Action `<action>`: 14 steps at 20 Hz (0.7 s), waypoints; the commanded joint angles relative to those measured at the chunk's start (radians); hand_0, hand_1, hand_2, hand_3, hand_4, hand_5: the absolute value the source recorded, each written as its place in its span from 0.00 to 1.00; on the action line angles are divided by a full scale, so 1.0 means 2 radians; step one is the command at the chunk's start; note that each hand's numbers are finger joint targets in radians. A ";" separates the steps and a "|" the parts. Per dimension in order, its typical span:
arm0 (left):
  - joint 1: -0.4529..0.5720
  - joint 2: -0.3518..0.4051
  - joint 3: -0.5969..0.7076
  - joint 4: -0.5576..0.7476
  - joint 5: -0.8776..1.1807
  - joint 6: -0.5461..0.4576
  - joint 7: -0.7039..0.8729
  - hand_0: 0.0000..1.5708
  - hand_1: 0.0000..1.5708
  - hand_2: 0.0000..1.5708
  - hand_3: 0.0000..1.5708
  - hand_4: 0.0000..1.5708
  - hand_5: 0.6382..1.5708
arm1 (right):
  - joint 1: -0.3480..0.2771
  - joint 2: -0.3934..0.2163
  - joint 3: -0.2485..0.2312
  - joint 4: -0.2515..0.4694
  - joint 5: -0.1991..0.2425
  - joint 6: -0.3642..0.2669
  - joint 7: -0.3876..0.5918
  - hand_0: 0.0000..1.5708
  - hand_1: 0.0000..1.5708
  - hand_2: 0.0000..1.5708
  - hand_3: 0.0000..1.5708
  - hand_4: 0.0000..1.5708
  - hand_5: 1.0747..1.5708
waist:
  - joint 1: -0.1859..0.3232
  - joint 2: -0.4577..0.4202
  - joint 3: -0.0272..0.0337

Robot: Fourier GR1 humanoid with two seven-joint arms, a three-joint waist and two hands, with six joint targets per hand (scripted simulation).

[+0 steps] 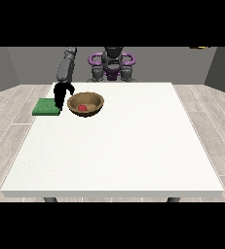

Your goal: Pick the cup and pour the ball into the bowl, then pick the bowl and place it on the pad

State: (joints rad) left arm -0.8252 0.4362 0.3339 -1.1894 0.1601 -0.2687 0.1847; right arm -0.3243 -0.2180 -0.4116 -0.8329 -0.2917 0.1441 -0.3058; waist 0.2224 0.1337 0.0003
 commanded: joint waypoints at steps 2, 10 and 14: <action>-0.001 0.029 0.017 -0.021 0.037 -0.018 0.044 0.00 0.00 0.00 0.00 0.64 0.96 | -0.037 0.002 0.007 0.065 0.011 -0.014 -0.019 0.00 0.00 0.00 0.00 0.36 0.98 | -0.009 -0.003 0.0003; 0.010 0.066 0.045 -0.045 0.056 -0.022 0.014 0.00 0.00 0.00 0.00 0.65 0.96 | -0.080 -0.011 0.003 0.125 0.010 0.011 -0.094 0.00 0.00 0.00 0.00 0.30 0.95 | -0.016 0.064 0.0005; 0.028 0.064 0.042 -0.050 0.054 -0.017 0.021 0.00 0.00 0.00 0.00 0.65 0.97 | -0.071 0.003 0.013 0.118 0.014 -0.004 -0.082 0.00 0.00 0.00 0.00 0.29 0.95 | -0.026 0.044 0.0002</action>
State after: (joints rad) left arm -0.7807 0.5526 0.4087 -1.2786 0.2627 -0.3118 0.2243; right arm -0.4415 -0.2237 -0.3921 -0.6535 -0.2755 0.1702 -0.4706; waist 0.1804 0.2058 -0.0192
